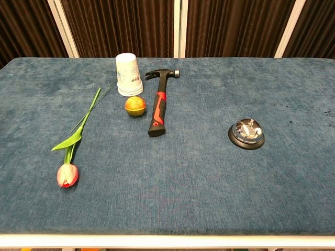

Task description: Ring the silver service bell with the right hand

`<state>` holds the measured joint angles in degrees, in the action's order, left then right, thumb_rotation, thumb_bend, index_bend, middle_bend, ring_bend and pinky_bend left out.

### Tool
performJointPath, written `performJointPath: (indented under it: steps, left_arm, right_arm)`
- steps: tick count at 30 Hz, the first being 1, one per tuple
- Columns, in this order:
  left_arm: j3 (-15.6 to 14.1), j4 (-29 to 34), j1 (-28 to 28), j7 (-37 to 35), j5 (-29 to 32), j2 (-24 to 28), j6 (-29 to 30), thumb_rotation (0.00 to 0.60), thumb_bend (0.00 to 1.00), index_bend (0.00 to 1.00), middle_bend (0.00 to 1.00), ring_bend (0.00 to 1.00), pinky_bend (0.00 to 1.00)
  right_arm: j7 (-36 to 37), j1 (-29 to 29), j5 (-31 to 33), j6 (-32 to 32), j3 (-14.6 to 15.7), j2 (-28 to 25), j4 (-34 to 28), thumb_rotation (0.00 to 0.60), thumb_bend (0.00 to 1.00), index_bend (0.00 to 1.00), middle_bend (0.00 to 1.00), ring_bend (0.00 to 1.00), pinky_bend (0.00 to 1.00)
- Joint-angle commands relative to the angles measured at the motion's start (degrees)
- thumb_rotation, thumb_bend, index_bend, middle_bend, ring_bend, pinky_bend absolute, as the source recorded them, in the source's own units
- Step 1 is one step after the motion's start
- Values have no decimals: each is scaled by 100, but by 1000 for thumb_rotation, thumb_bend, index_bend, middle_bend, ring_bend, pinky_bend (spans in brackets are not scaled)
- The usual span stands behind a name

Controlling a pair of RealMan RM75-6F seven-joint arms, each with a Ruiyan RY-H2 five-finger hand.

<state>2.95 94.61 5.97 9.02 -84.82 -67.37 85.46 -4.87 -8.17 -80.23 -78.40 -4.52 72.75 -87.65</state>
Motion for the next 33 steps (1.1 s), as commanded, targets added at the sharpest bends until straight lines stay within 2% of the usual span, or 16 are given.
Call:
performJointPath:
  steps: [1,10,12,13,15,17,19,21,24,27,29,33]
  left_arm:
    - [1,-10,0,0,-3,-2,2,600,108,80,54,0,147]
    - [8,11,19,39,30,6,-45,600,108,80,54,0,147]
    - [16,19,32,42,25,20,-54,600,108,80,54,0,147]
    - [19,21,36,43,18,26,-52,600,108,80,54,0,147]
    - [22,35,38,34,21,40,-55,600,107,80,54,0,147]
    - [10,59,32,27,21,46,-60,600,108,80,53,0,147]
    - [-8,54,23,25,1,36,-51,600,108,80,54,0,147]
    - [-20,-14,17,10,3,5,-56,600,108,80,54,0,147]
    - [-16,-62,32,-37,37,-11,-106,600,108,80,54,0,147]
    - [0,-68,49,-35,38,5,-114,600,108,80,53,0,147]
    - [3,-66,40,-53,35,10,-93,600,107,80,54,0,147]
    - [5,-105,35,-106,85,1,-121,600,108,80,54,0,147]
  right_arm:
    - [9,-2,3,10,2,5,14,600,179,0,0,0,0]
    - [46,-10,-17,21,9,35,51,600,181,0,0,0,0]
    - [45,-22,-25,18,-4,38,46,600,224,0,0,0,0]
    - [38,-31,-37,21,-6,36,39,600,288,0,0,0,0]
    - [0,-52,-77,7,-13,43,24,600,492,0,0,0,0]
    - [-83,-70,-116,-15,-14,59,-1,600,781,0,0,0,0]
    - [-211,-93,-135,12,3,40,-50,600,966,0,9,0,0]
    - [-370,-147,-134,82,1,0,-90,600,1000,0,70,20,24]
    - [-612,-284,-78,292,-22,-11,-139,600,1000,0,235,160,180]
    - [-1032,-458,-120,459,-24,68,-168,600,1000,0,356,258,280]
    - [-1308,-571,-243,513,2,191,-163,600,1000,0,455,343,391]
    - [-1618,-752,-502,578,59,445,-123,600,1000,0,652,497,522]
